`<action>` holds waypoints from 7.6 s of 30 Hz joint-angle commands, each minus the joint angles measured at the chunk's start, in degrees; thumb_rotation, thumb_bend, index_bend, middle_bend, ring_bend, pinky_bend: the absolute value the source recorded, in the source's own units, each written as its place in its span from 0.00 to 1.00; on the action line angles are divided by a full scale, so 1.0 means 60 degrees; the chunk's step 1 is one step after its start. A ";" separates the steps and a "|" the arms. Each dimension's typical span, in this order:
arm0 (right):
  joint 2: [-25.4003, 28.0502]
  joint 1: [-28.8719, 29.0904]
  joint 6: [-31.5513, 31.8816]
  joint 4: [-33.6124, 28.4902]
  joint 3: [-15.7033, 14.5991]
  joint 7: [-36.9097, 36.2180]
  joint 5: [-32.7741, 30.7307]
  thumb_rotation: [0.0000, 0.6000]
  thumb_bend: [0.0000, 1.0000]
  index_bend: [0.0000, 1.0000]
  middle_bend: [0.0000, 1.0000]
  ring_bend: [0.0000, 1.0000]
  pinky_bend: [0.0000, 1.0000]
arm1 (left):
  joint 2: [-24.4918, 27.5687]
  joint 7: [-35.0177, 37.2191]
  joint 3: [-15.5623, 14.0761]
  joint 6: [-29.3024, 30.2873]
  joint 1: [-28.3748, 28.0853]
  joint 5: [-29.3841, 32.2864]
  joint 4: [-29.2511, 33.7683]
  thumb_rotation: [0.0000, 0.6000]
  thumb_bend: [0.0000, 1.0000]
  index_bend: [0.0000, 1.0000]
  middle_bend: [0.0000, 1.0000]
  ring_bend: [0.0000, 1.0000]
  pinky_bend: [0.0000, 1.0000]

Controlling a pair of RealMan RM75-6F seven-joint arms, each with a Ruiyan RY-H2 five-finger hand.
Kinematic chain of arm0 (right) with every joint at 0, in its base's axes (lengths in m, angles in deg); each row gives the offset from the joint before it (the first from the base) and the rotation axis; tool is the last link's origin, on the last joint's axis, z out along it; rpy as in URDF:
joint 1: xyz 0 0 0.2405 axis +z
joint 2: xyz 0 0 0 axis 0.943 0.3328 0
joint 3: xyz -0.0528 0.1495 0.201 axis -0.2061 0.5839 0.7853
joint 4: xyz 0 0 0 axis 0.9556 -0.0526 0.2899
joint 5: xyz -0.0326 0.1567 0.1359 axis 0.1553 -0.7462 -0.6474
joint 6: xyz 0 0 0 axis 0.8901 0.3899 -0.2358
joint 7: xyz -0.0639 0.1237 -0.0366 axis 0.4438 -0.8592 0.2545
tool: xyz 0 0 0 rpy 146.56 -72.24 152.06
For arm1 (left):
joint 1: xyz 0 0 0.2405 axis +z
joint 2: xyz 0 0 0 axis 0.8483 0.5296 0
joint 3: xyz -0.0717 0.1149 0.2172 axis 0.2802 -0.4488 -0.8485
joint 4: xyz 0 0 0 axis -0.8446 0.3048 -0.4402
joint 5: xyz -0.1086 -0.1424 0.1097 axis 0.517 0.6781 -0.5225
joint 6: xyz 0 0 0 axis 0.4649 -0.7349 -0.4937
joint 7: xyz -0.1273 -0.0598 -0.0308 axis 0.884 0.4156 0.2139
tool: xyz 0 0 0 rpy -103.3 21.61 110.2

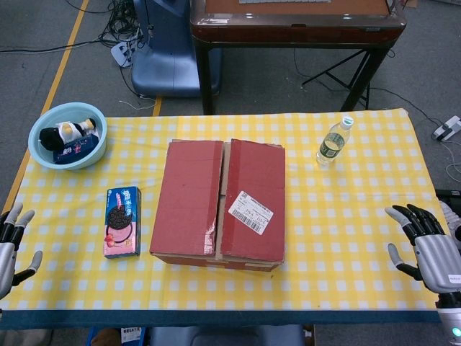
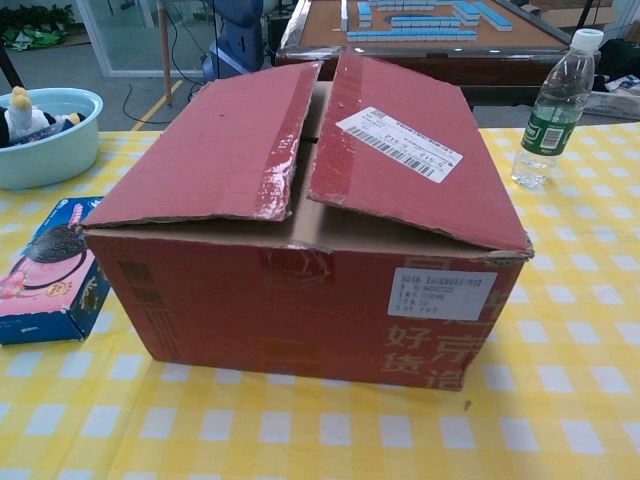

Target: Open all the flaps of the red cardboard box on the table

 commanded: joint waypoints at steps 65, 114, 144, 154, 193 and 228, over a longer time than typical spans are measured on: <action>-0.2289 0.8218 -0.7352 0.0084 0.1974 0.1572 -0.0977 1.00 1.00 0.34 0.35 0.07 0.10 | 0.0006 0.0539 -0.0042 0.0218 0.0377 0.0200 -0.0311 1.00 0.40 0.06 0.00 0.00 0.00; 0.1419 0.5888 -0.4188 -0.1805 0.1955 0.1672 -0.1690 1.00 1.00 0.37 0.43 0.10 0.10 | -0.0101 0.0633 0.0101 -0.0227 0.0105 0.0371 -0.0605 1.00 0.40 0.06 0.00 0.00 0.00; 0.2165 0.3134 -0.2625 -0.1363 0.0717 0.0597 -0.1182 1.00 0.50 0.36 0.31 0.10 0.10 | 0.1115 0.3992 0.0775 -0.2468 -0.2859 -0.2663 -0.1415 1.00 0.40 0.16 0.00 0.00 0.00; 0.1940 0.2713 -0.2215 -0.1228 0.0634 0.0638 -0.1059 1.00 0.50 0.33 0.29 0.10 0.10 | 0.0525 0.5693 0.0881 -0.3932 -0.5604 -0.4787 -0.2203 1.00 0.45 0.26 0.12 0.03 0.00; 0.1684 0.2341 -0.2244 -0.0570 0.0742 -0.0087 -0.1174 1.00 0.60 0.33 0.28 0.10 0.10 | -0.0359 0.2952 0.1012 -0.9378 -1.0130 -0.2094 -0.1010 0.21 0.66 0.39 0.28 0.02 0.00; 0.1560 0.2449 -0.2375 -0.0527 0.0995 -0.0319 -0.1256 1.00 0.60 0.32 0.27 0.10 0.10 | 0.1695 0.0636 0.1415 -0.8010 -0.9380 -0.0938 0.0193 0.20 0.66 0.53 0.45 0.12 0.00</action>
